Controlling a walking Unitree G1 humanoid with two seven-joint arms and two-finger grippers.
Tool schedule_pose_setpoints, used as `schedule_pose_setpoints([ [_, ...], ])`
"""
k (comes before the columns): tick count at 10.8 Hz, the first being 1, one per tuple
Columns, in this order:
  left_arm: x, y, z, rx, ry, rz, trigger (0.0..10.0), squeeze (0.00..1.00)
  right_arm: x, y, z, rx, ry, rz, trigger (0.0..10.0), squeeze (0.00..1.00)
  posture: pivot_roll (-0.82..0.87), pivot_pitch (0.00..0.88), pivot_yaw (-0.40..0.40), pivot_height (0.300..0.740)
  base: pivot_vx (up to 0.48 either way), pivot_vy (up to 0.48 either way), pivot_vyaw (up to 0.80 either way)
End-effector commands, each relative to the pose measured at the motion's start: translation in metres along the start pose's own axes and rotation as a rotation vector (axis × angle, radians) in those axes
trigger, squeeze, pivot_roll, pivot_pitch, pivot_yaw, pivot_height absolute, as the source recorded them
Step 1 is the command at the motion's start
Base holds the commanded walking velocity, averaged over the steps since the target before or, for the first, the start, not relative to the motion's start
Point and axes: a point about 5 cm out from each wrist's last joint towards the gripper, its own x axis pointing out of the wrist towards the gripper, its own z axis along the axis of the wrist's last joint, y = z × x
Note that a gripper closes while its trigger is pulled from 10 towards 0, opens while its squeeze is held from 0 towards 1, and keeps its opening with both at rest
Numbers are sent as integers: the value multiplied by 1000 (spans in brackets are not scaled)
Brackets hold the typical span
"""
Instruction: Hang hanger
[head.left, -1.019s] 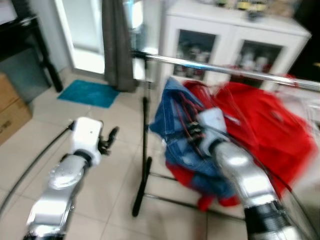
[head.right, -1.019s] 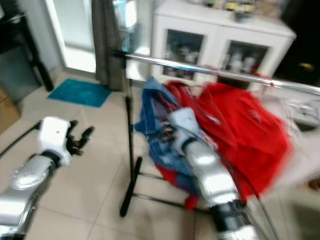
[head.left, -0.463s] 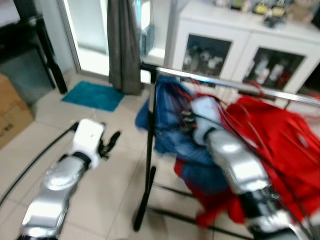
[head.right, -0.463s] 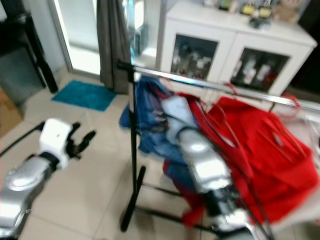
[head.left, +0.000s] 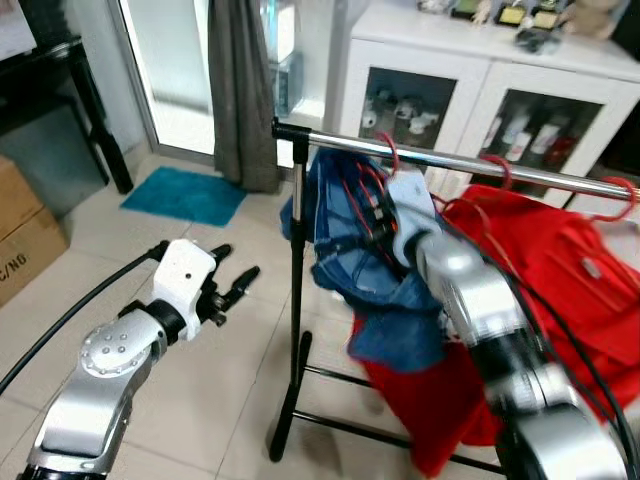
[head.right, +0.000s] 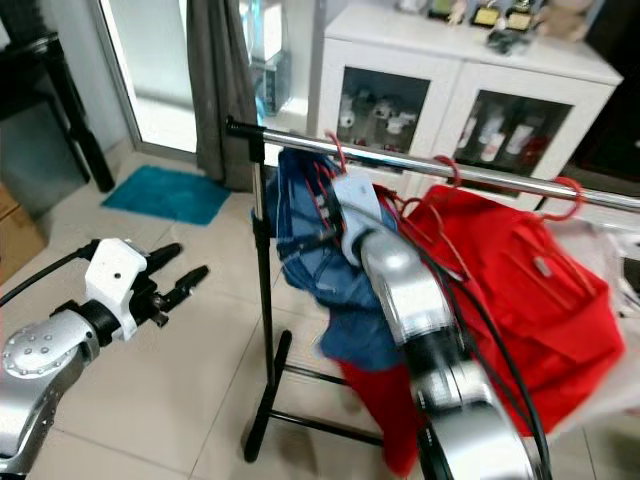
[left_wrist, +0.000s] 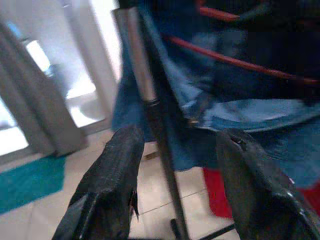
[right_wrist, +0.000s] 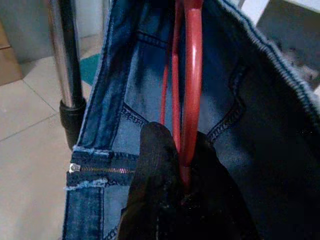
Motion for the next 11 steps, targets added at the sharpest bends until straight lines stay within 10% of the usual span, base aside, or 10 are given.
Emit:
schedule_pose_setpoints([
  [1,-1,-2,5,18,-17,-44,10000,0,3,-10,8,35,-24,-35,10000,0,-26,0,-42,740,0,0,0],
  [11,-7,-5,18,33,-69,-192,10000,0,29,7,-2,91,162,59,10000,0,-1,0,-38,740,0,0,0],
])
